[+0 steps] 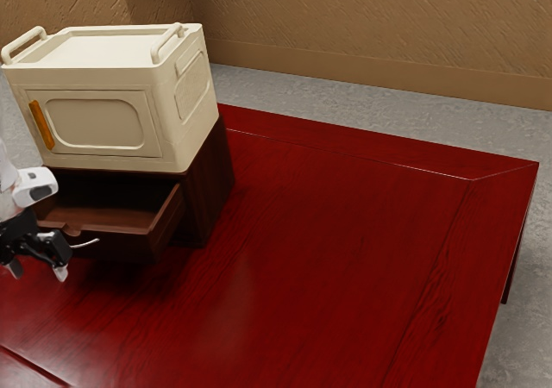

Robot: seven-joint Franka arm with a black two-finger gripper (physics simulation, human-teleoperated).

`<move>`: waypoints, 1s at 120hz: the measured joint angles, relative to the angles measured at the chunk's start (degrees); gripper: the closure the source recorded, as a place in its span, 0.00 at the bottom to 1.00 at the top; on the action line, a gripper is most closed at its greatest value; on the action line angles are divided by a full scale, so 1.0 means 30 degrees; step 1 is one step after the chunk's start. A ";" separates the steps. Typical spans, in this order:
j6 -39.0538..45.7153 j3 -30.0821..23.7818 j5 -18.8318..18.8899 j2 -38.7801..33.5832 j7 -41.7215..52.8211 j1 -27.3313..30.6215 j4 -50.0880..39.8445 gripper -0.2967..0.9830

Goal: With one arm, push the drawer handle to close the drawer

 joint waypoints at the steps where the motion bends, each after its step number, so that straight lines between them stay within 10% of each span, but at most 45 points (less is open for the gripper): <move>1: 0.0064 -0.0001 0.0002 0.0059 -0.0025 0.0000 0.0023 0.28; 39: 0.2282 0.0916 0.0461 0.2750 -0.0744 -0.0585 0.1096 0.75; 120: 0.3978 0.1254 0.0390 0.5950 -0.1548 -0.1251 0.3138 0.84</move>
